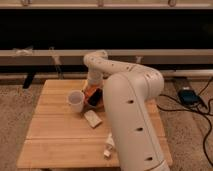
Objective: Place the eraser in the ceramic cup
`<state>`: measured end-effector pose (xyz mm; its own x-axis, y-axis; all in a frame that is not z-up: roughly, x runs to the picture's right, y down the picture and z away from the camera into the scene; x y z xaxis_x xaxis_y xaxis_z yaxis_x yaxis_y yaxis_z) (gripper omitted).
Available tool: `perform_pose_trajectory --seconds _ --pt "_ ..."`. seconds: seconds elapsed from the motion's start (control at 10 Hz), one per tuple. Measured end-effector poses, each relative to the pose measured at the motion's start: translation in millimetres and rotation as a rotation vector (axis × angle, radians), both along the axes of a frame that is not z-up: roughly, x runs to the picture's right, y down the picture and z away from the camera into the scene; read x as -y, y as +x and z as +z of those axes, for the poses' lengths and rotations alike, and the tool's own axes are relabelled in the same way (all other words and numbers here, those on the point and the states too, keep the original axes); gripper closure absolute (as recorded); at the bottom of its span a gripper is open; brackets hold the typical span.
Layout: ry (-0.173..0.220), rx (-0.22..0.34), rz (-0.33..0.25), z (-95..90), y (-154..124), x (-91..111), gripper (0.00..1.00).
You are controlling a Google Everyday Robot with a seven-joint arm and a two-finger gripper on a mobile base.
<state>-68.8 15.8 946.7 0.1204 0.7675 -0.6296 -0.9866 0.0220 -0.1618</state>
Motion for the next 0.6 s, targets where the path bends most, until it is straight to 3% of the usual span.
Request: perform_pose_trajectory --seconds 0.6 --pt "-0.065 -0.030 -0.001 17.8 10 -14 0.20"
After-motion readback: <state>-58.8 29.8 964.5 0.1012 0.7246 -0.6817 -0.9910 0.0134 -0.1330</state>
